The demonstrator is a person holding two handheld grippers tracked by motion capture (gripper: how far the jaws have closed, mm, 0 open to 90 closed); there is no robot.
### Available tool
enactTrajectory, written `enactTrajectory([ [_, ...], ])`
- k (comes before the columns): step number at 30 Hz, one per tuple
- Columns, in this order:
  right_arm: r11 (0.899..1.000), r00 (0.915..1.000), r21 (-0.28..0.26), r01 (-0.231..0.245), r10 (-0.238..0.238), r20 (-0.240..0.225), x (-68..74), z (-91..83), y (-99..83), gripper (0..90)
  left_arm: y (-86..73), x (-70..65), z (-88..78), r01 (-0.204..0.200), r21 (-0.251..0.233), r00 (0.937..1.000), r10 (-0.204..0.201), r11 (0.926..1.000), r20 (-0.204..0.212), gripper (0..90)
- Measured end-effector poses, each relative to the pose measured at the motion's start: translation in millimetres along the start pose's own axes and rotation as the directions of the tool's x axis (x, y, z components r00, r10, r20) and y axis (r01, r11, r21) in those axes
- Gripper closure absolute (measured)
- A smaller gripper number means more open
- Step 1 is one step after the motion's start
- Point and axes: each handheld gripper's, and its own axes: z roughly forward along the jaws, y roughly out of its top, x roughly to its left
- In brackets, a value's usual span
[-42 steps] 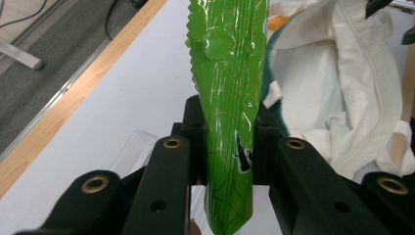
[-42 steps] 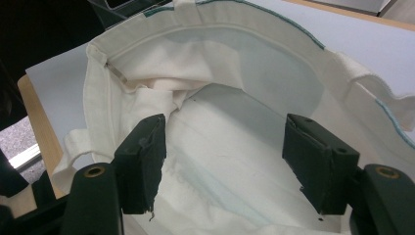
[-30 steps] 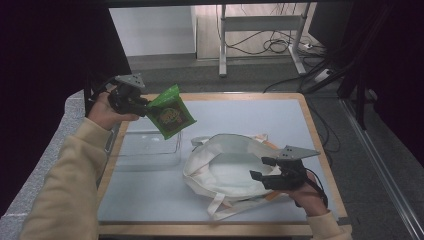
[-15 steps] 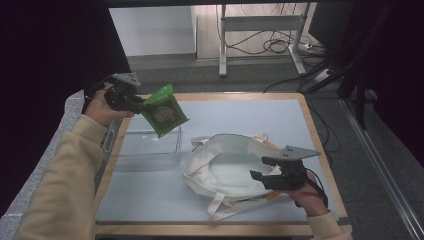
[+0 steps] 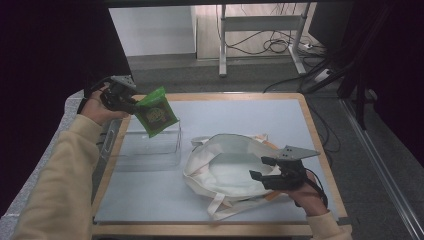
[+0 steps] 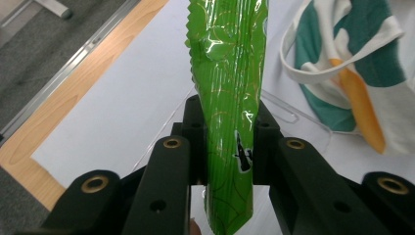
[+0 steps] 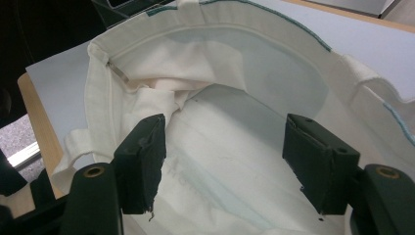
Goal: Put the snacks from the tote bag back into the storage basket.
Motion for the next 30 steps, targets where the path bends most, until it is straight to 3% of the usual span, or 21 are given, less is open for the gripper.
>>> enactTrajectory([
  [9,1.000,1.0000,0.008,0.005,-0.005,0.001,0.6,1.9,-0.4,32.4,-12.1,6.5,12.9,-0.002,0.048,0.9999,0.001,0.9989,0.011,75.1],
  [17,1.000,1.0000,0.013,0.002,-0.002,-0.001,-0.5,3.0,-1.1,32.4,-13.4,6.0,31.9,-0.039,0.124,0.9989,0.036,0.9915,0.032,75.0],
  [20,1.000,1.0000,0.014,0.001,-0.001,0.000,-1.2,3.6,-1.5,32.4,-10.7,2.0,40.8,-0.067,0.157,0.9972,0.061,0.9853,0.044,74.9],
  [26,1.000,1.0000,0.018,0.004,-0.004,-0.002,-0.2,4.7,-2.2,32.3,-10.7,2.4,60.0,-0.086,0.221,0.9958,0.077,0.9715,0.050,74.6],
  [30,1.000,1.0000,0.021,0.002,-0.002,-0.001,-1.3,4.8,-2.5,32.3,-9.5,4.4,72.2,-0.099,0.230,0.9946,0.090,0.9680,0.052,73.9],
])
